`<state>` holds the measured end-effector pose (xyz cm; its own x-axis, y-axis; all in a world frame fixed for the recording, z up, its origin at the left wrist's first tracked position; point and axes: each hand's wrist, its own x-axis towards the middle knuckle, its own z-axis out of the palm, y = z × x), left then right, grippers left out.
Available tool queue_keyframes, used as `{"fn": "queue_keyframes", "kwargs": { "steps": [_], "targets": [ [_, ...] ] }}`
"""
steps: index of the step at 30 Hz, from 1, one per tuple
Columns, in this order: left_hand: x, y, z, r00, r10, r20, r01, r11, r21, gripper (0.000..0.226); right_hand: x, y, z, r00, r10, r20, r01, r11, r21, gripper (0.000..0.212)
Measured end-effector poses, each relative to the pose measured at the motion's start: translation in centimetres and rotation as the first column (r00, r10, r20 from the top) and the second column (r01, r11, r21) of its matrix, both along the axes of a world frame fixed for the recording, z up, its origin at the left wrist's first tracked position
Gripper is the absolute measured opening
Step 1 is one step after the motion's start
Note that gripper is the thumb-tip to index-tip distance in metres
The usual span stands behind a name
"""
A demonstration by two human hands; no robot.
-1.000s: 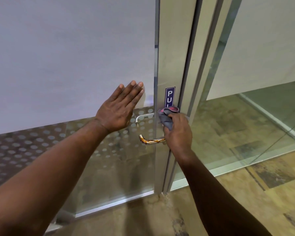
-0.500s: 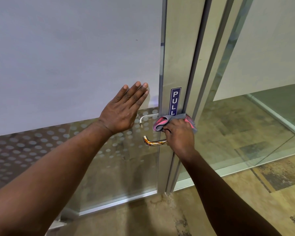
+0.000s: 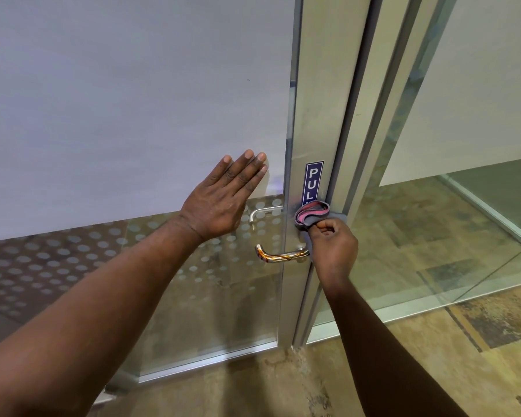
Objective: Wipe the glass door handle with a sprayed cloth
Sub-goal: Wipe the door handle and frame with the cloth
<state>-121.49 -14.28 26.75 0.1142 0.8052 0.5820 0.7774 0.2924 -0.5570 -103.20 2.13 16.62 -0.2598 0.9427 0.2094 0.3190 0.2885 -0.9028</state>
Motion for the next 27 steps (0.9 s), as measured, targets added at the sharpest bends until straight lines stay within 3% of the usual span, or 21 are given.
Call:
{"fn": "queue_keyframes", "kwargs": {
  "steps": [3, 5, 7, 11, 19, 27],
  "targets": [
    [0.0, 0.0, 0.0, 1.000, 0.001, -0.008, -0.001, 1.000, 0.005, 0.071, -0.2, -0.5, -0.1, 0.994, 0.052, 0.100, -0.071, 0.977, 0.202, 0.009],
    [0.0, 0.0, -0.1, 1.000, -0.001, -0.007, 0.001, 1.000, 0.009, 0.070, -0.3, -0.5, 0.1, 0.966, 0.100, 0.238, -0.191, 0.898, 0.396, 0.010],
    [0.0, 0.1, -0.1, 1.000, -0.002, -0.006, 0.002, 1.000, 0.012, 0.069, -0.2, 0.0, 0.2, 0.946, 0.136, 0.294, -0.272, 0.827, 0.492, 0.011],
    [0.0, 0.0, -0.1, 1.000, -0.004, 0.000, 0.004, 1.000, 0.012, 0.069, 0.2, 0.8, -0.2, 0.965, 0.123, 0.232, -0.215, 0.878, 0.427, 0.009],
    [0.0, 0.0, 0.0, 1.000, -0.013, -0.005, 0.013, 1.000, 0.011, 0.069, -0.1, 0.0, -0.8, 0.991, 0.047, -0.128, -0.019, 0.977, 0.212, 0.007],
    [0.0, 0.0, 0.0, 1.000, 0.001, 0.009, -0.001, 1.000, -0.002, 0.071, -0.6, -0.4, 0.5, 0.989, 0.115, -0.088, -0.081, 0.943, 0.322, 0.013]
  ]
}}
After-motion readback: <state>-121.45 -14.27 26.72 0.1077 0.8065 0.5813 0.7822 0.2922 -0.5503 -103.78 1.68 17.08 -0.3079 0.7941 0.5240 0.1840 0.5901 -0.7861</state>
